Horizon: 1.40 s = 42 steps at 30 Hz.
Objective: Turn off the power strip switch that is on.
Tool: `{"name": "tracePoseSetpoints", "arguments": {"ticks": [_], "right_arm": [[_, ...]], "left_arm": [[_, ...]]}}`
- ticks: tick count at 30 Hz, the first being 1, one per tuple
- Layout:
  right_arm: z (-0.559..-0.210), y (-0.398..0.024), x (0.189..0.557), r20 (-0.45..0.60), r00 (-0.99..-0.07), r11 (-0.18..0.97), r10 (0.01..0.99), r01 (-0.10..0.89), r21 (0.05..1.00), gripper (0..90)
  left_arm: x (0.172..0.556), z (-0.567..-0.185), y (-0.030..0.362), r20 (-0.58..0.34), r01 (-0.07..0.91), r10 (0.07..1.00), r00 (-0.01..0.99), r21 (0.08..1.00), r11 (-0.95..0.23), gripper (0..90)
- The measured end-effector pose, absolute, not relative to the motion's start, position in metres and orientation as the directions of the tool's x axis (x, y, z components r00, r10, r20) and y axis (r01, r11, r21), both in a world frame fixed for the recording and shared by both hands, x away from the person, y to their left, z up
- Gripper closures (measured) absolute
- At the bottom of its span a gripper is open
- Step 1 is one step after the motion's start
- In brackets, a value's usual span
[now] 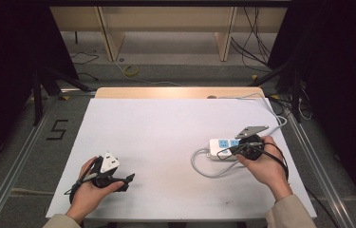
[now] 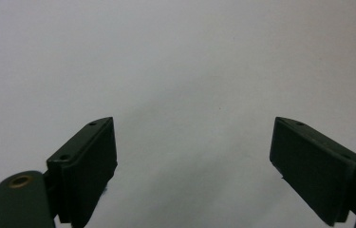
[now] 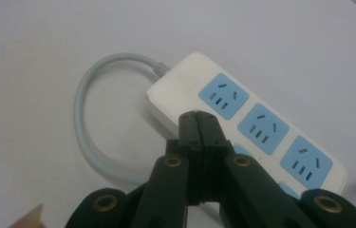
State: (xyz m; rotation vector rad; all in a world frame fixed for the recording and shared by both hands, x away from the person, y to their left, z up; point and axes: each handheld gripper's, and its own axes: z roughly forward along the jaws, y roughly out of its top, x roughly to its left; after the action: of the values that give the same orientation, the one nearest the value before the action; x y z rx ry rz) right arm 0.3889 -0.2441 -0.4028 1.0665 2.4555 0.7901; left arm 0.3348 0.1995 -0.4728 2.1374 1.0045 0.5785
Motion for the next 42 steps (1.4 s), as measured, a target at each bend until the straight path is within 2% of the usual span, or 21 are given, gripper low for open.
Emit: {"name": "tracePoseSetpoints", "arguments": {"ticks": [42], "right_arm": [[-0.401, -0.232, 0.414, -0.078, -0.661, 0.585, 0.746, 0.594, 0.552, 90.0]], "left_arm": [[0.335, -0.474, 0.199, 0.109, 0.480, 0.793, 0.599, 0.744, -0.465, 15.5]]}}
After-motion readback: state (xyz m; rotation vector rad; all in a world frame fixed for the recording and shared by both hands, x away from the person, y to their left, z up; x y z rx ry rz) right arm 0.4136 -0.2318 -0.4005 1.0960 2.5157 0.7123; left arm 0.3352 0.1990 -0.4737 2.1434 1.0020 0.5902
